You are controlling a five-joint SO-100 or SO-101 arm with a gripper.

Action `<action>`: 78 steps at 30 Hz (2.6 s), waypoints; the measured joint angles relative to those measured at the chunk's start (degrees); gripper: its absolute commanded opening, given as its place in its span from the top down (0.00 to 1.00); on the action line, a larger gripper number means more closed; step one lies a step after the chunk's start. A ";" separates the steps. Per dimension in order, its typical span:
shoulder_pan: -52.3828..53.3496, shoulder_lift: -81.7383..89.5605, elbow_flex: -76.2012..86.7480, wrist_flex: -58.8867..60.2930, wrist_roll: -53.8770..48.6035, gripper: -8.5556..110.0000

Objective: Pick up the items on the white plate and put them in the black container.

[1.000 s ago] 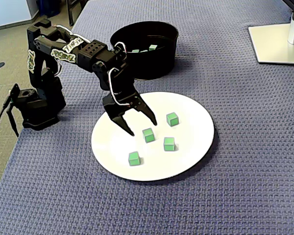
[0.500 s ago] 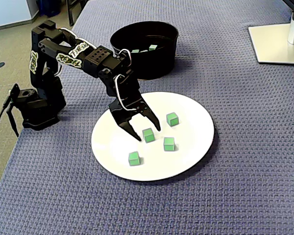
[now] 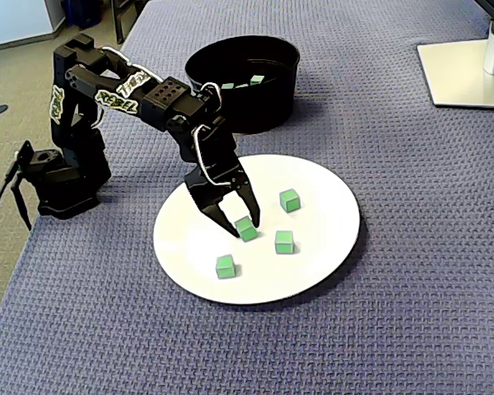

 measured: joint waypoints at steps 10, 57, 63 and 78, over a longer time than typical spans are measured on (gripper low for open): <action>-2.46 21.88 -11.87 15.38 6.06 0.93; -59.15 8.61 -31.90 31.55 12.92 0.71; -45.53 13.54 -54.58 47.02 5.01 0.70; -13.89 12.30 -30.15 26.37 0.53 0.71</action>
